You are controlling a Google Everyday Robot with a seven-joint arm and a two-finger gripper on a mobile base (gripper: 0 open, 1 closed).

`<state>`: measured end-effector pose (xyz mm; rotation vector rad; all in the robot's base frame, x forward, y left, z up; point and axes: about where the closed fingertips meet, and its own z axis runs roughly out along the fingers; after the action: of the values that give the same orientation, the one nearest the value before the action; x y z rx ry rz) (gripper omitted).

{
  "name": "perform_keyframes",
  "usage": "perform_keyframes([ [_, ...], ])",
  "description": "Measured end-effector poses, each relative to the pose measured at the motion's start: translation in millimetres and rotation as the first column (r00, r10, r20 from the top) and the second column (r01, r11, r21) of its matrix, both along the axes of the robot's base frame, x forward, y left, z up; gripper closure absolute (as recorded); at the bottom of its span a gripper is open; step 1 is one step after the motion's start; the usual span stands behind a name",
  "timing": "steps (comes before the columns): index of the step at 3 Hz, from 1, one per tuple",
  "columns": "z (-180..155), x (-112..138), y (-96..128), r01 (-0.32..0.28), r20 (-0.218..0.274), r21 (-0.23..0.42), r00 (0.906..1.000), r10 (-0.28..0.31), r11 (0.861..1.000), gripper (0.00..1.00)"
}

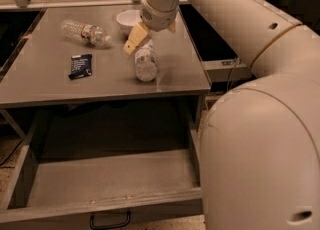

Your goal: Place blue plastic bottle into top drawer

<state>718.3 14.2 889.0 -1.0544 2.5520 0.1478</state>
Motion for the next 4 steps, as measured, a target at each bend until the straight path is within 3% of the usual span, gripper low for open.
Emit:
perform_keyframes([
  [1, -13.8, 11.3, -9.1, 0.037, -0.034, -0.015, 0.9987, -0.038, 0.999, 0.0],
  [3, -54.9, -11.4, 12.1, -0.019, -0.153, 0.008, 0.988, 0.02, 1.0, 0.0],
  [4, -56.9, -11.9, 13.0, -0.021, -0.156, 0.007, 0.9875, 0.022, 1.0, 0.19],
])
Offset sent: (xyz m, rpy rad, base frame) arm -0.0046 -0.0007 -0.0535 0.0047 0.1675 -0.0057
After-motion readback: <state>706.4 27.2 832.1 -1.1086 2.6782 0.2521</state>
